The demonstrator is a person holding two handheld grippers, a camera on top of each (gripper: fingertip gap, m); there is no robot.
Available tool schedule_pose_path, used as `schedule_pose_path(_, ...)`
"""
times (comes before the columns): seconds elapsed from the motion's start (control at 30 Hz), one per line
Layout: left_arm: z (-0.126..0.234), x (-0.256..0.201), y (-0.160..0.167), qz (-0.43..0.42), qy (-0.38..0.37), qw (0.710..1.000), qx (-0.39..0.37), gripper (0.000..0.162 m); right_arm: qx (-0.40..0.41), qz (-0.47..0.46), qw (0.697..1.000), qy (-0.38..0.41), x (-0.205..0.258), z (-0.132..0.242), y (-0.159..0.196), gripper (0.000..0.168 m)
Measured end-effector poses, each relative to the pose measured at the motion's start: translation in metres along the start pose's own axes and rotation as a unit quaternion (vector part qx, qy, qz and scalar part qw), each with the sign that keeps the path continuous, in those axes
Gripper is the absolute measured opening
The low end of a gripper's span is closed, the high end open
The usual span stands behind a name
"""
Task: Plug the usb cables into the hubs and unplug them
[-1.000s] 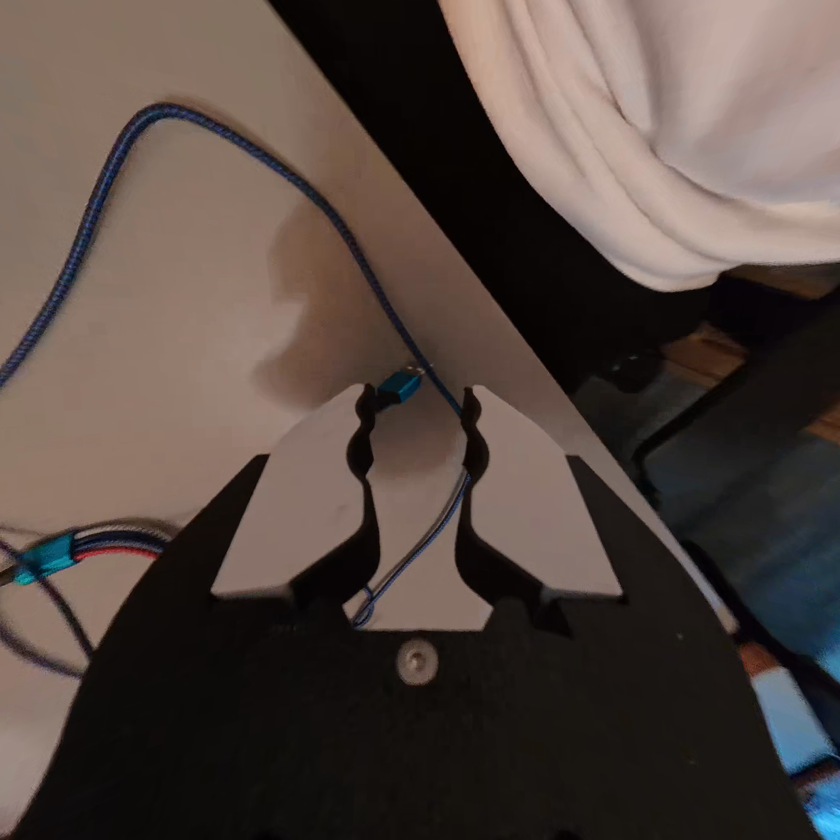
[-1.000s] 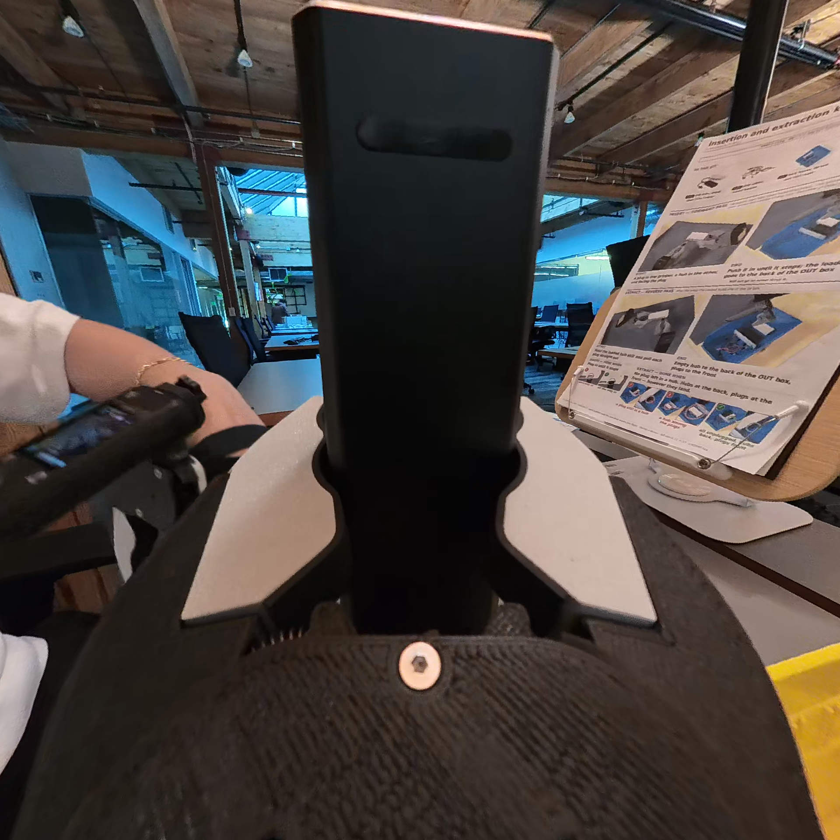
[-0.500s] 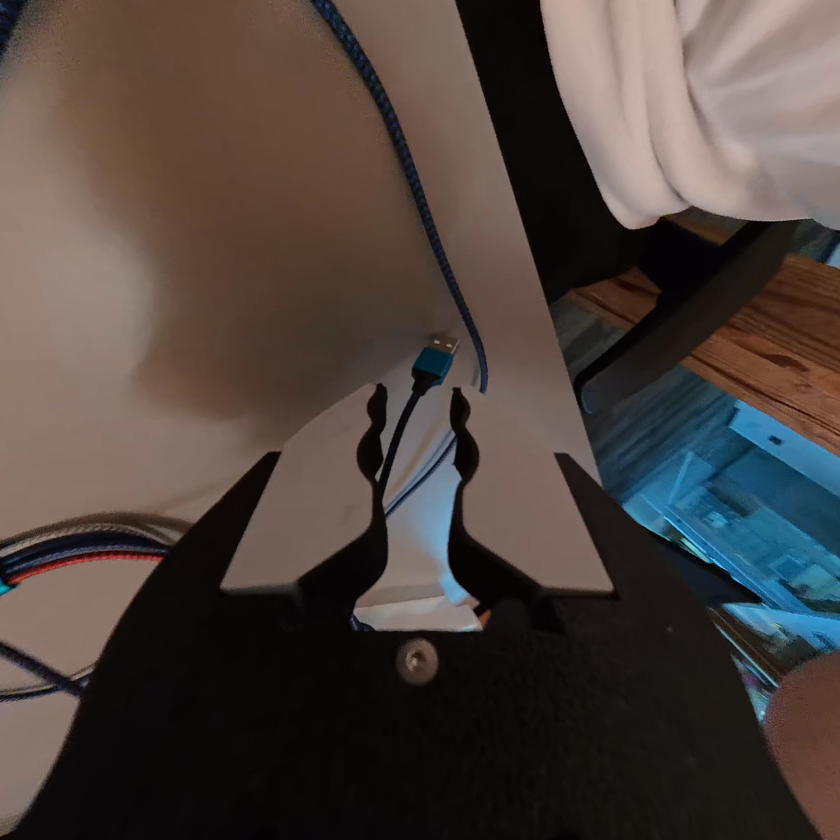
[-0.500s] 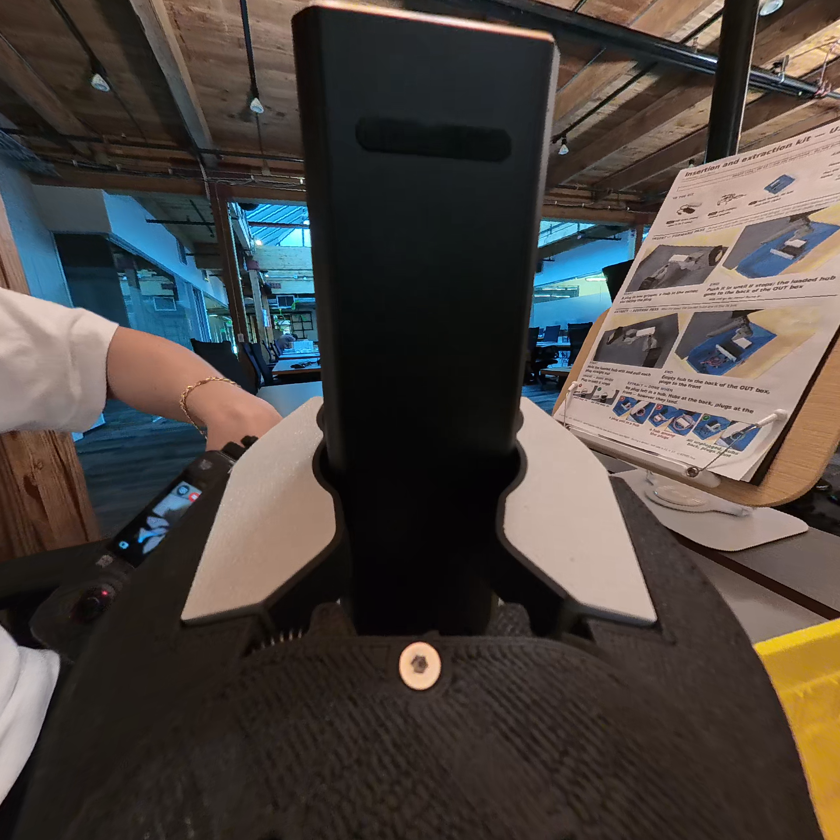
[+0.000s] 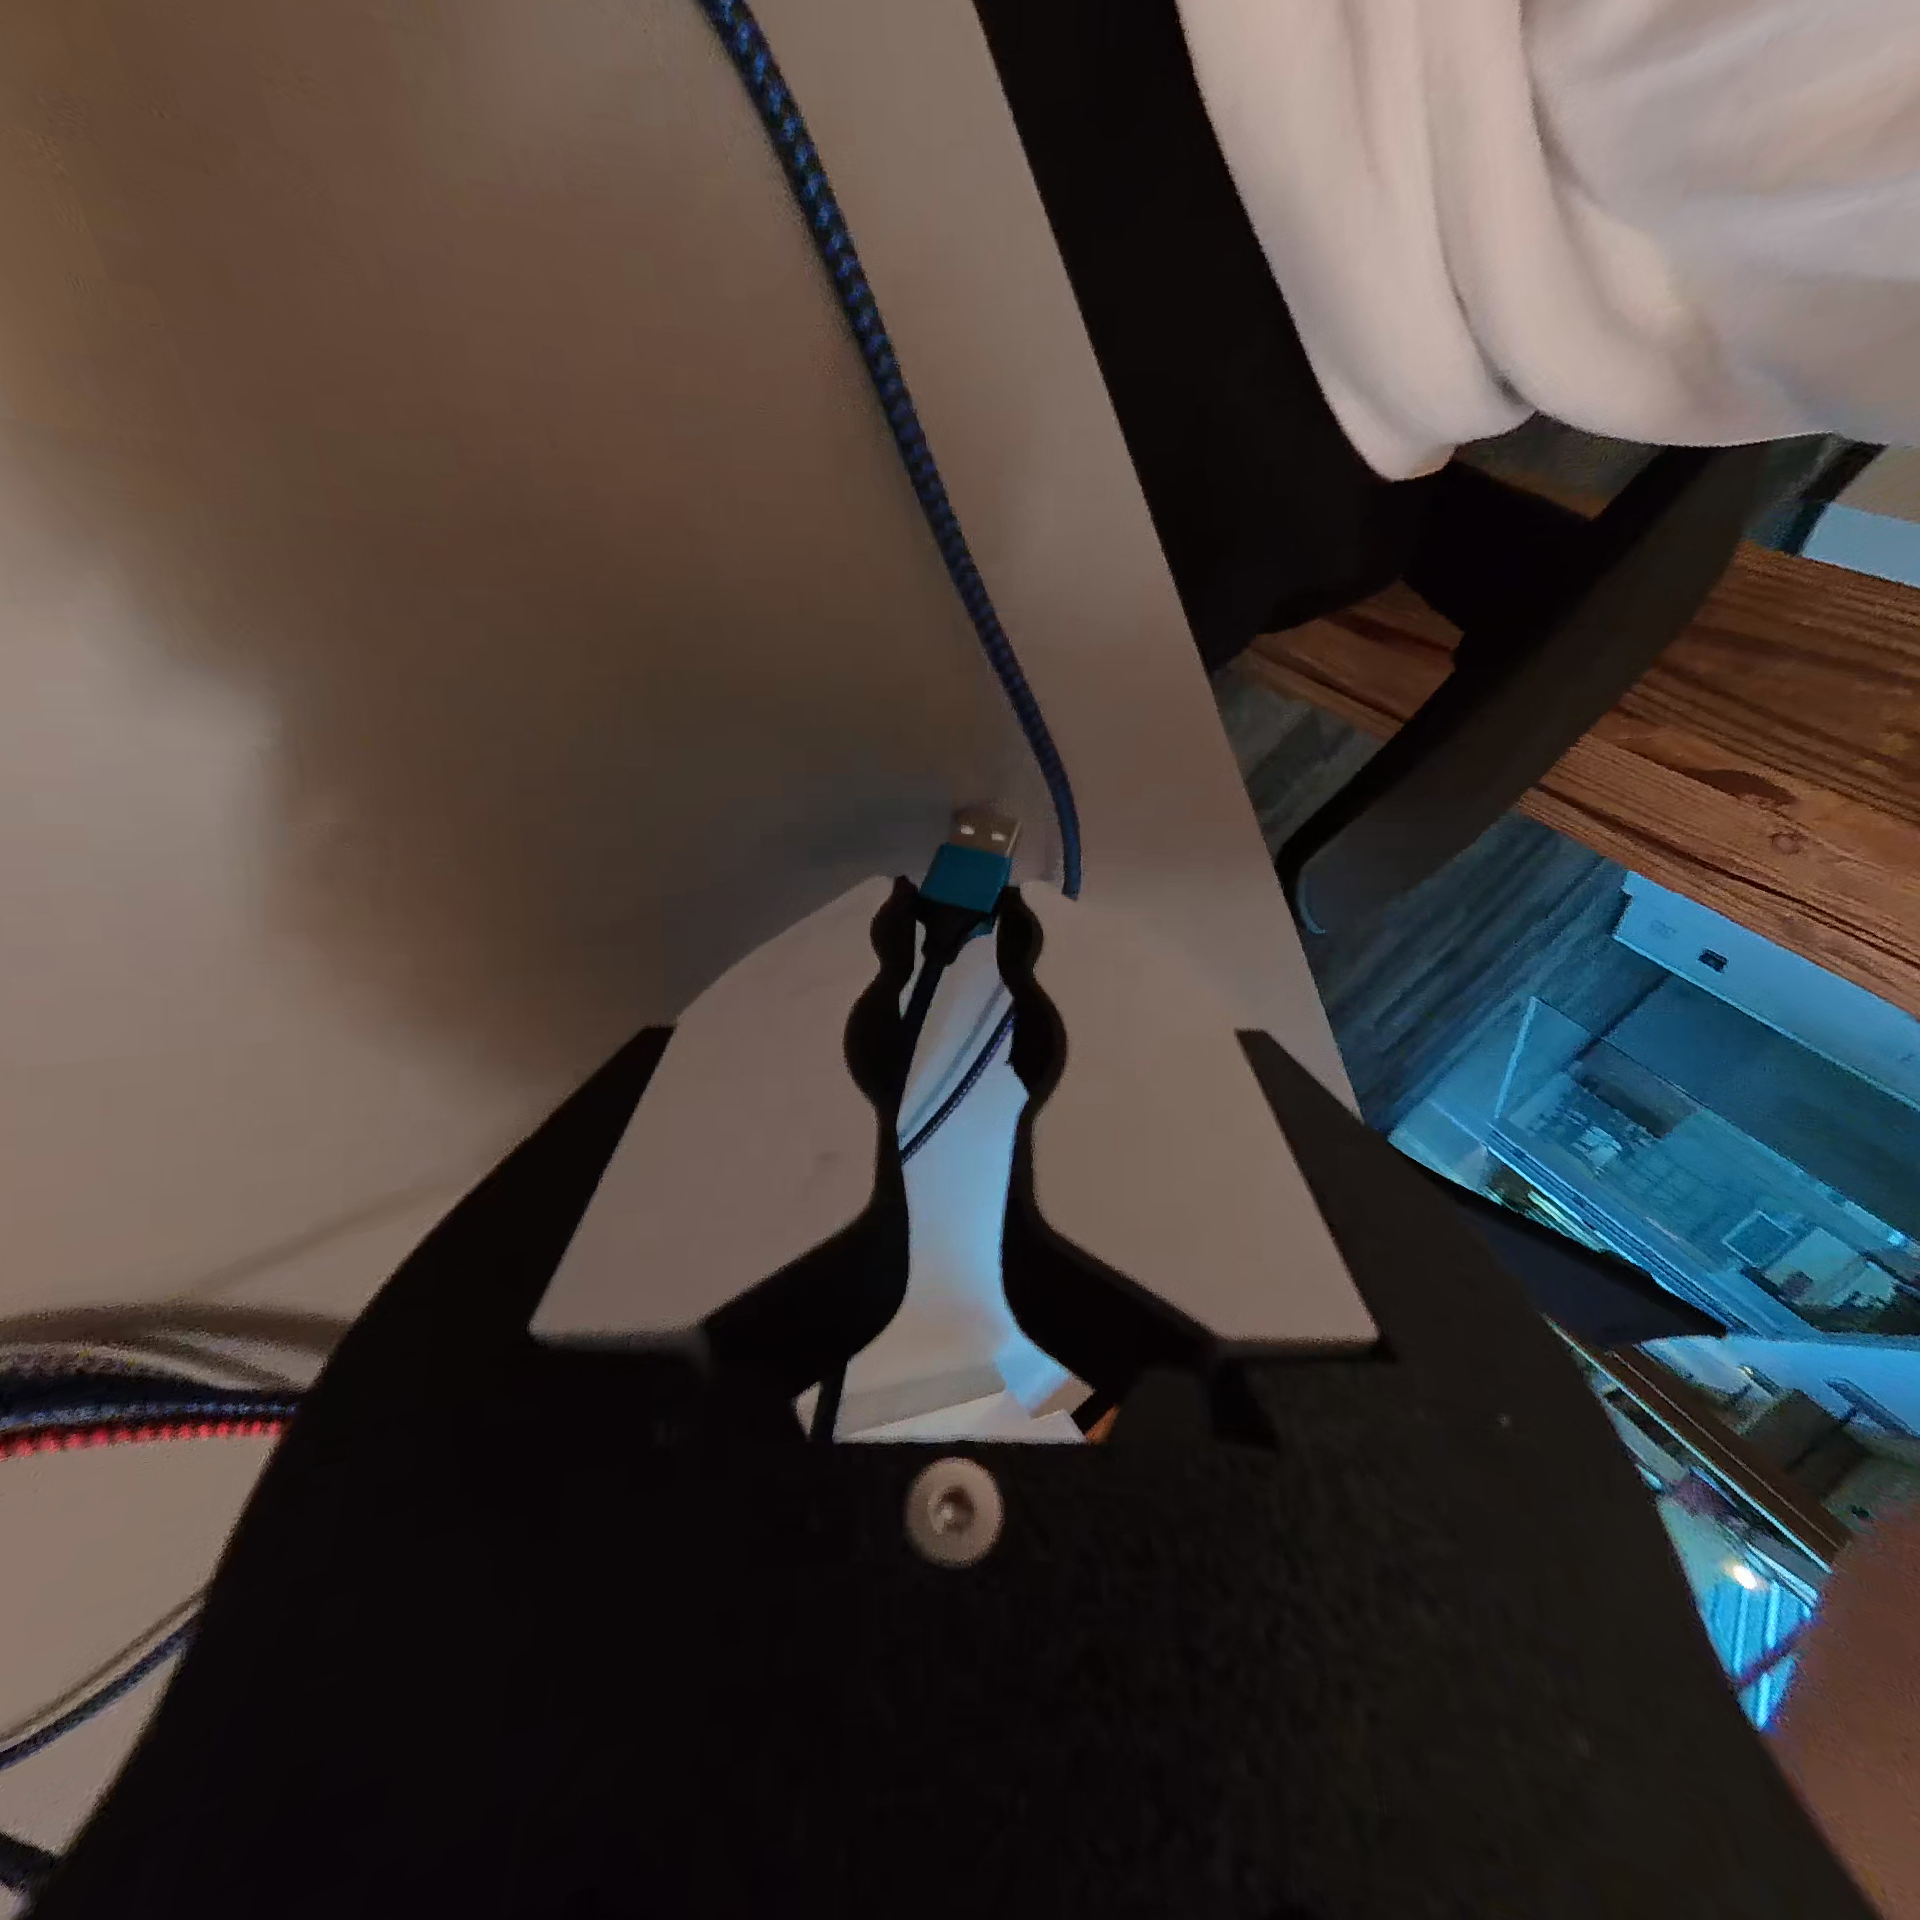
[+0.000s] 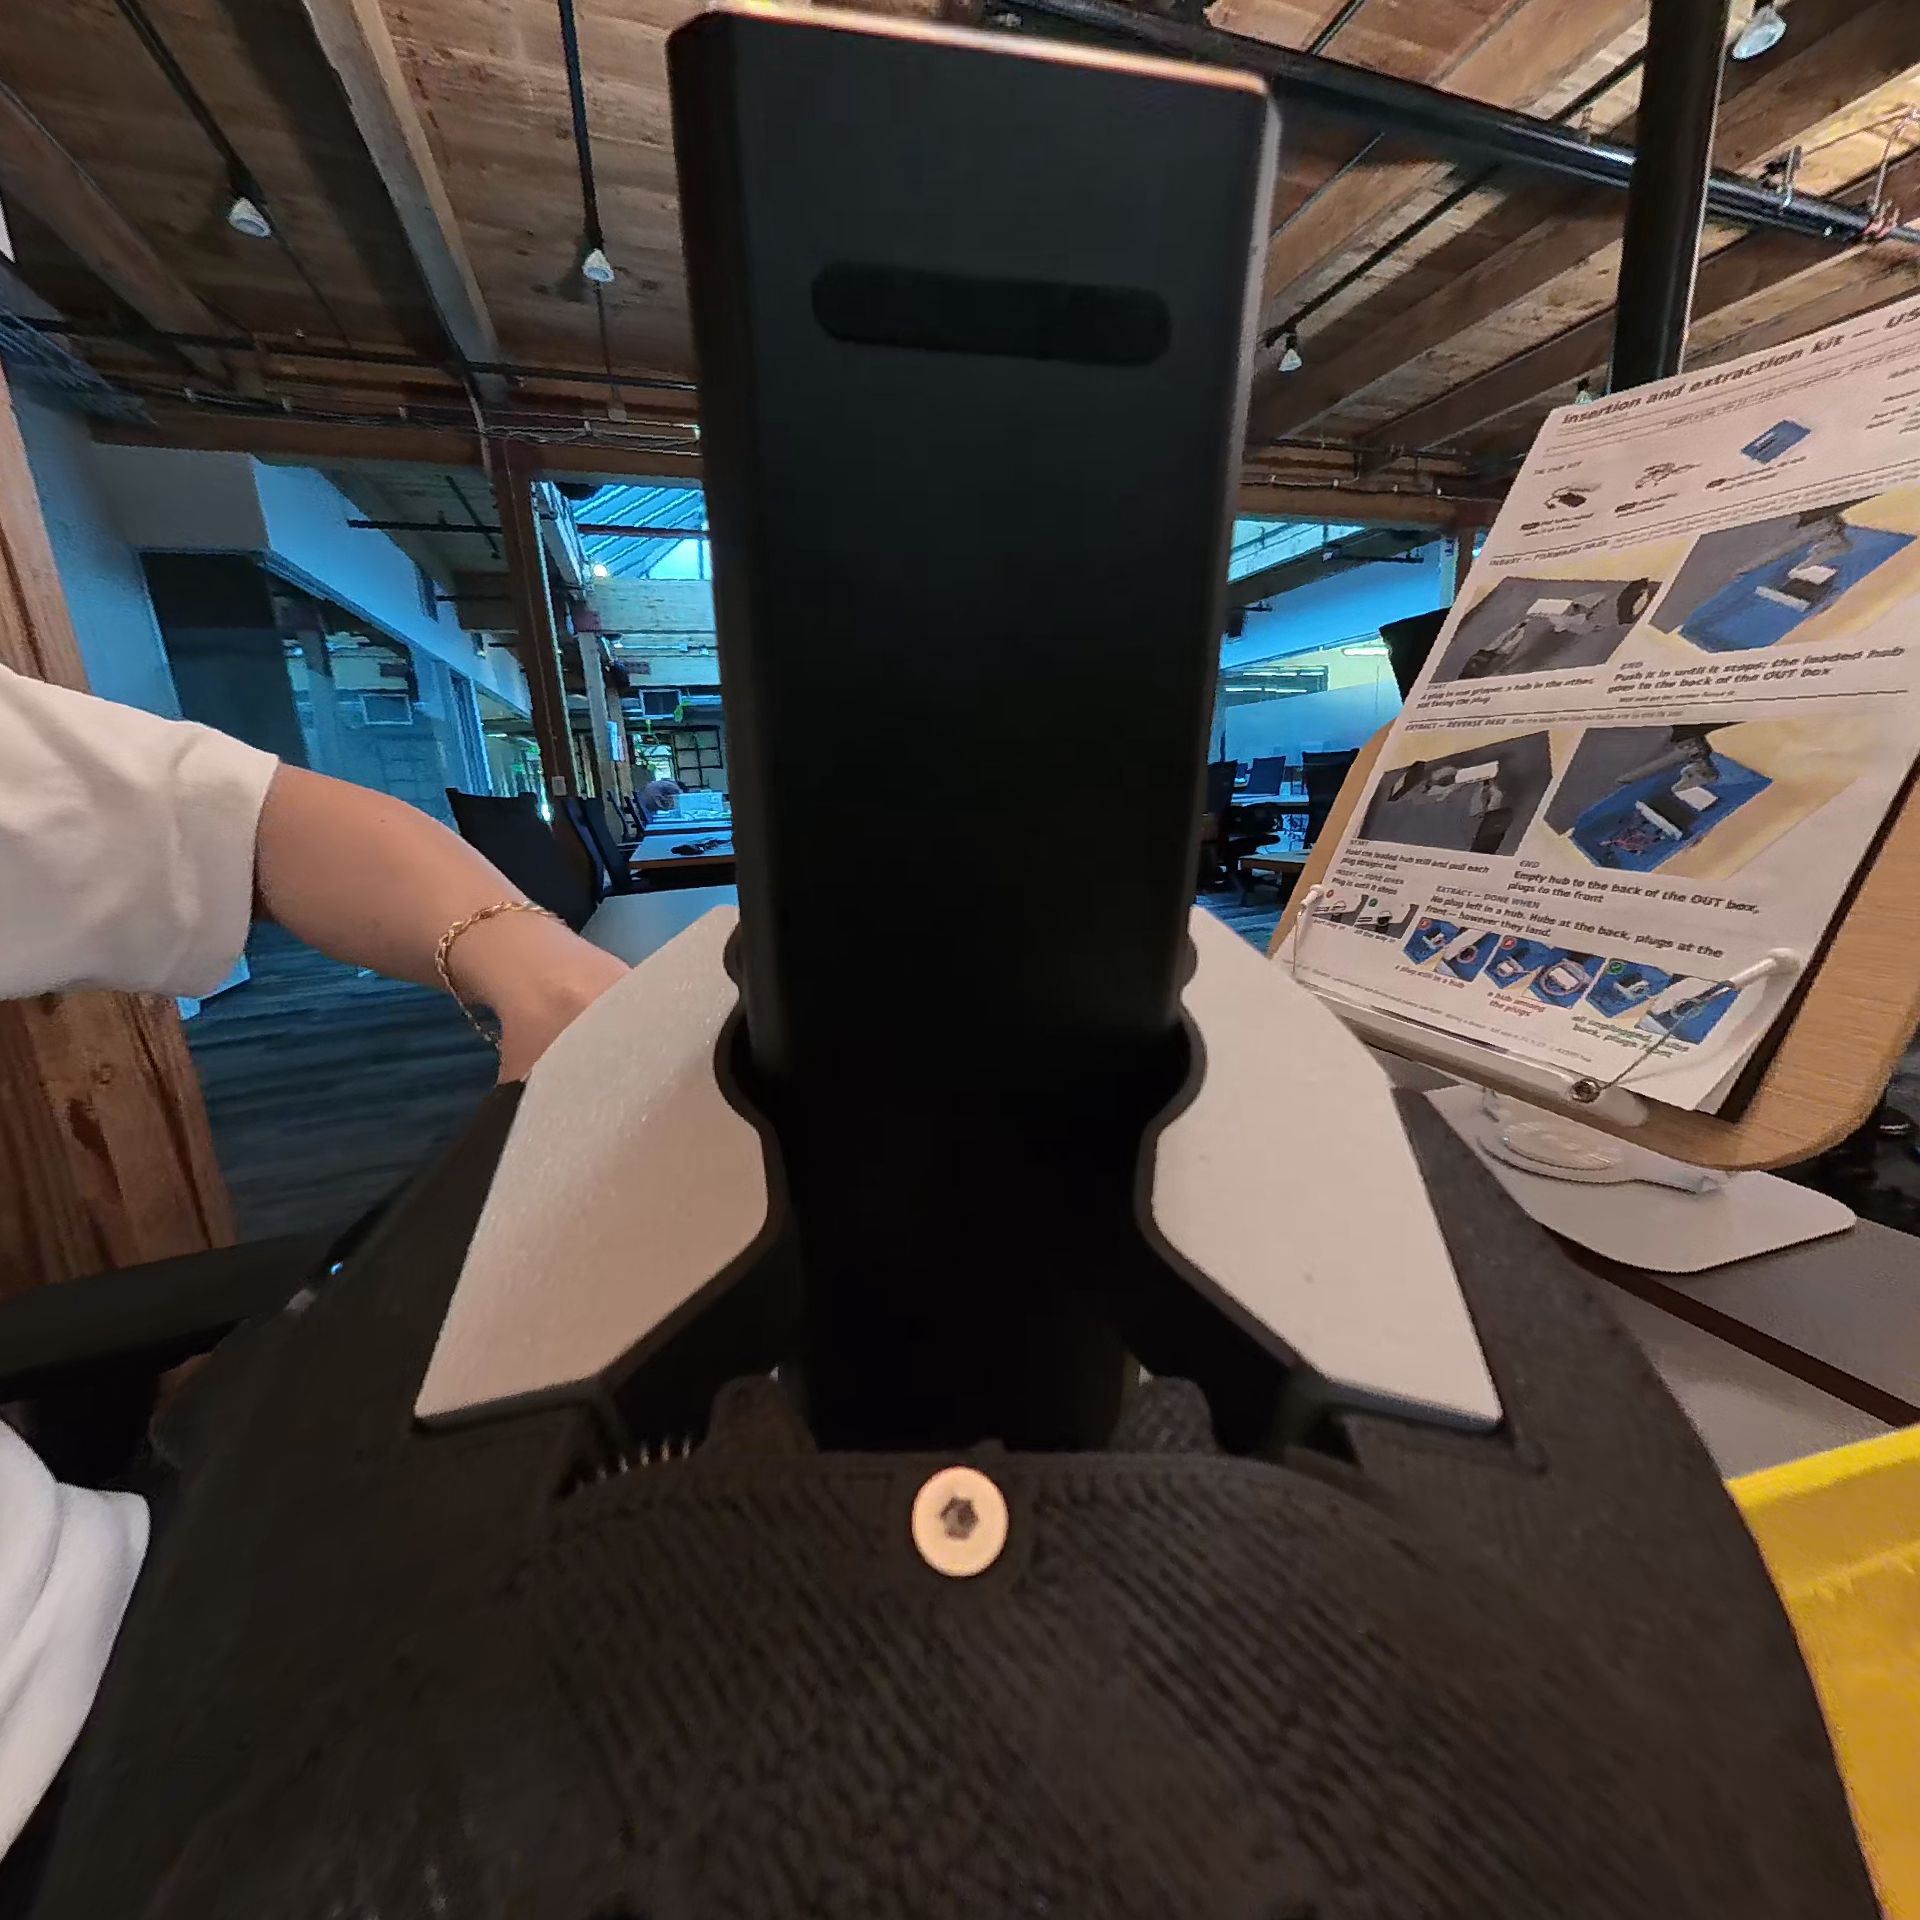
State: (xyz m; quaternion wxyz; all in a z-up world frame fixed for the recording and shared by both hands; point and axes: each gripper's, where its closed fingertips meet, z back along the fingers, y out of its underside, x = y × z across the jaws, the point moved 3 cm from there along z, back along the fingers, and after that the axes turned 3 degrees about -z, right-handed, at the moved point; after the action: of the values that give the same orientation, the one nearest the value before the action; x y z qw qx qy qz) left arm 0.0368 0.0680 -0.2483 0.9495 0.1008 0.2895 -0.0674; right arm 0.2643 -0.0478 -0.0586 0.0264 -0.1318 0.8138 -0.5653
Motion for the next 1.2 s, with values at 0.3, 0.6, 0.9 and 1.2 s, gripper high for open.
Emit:
schedule_pose_path(0.3,-0.001,-0.005,0.008,0.003,0.001,1.000,-0.026,0.013,-0.008,-0.014,0.999,-0.029,0.008,-0.006,0.003,0.074)
schedule_pose_path(0.6,0.038,0.012,0.017,0.039,-0.142,0.968,-0.204,0.013,-0.009,-0.011,1.000,-0.025,0.006,-0.004,0.002,0.074)
schedule_pose_path(0.9,0.158,-0.020,0.073,0.111,-0.194,0.571,-0.790,0.012,-0.033,-0.010,0.999,-0.014,0.002,0.001,-0.004,0.075)
schedule_pose_path(1.2,0.191,-0.029,0.062,0.095,-0.260,0.504,-0.818,0.012,-0.025,-0.039,0.997,-0.068,0.016,-0.024,0.018,0.074)
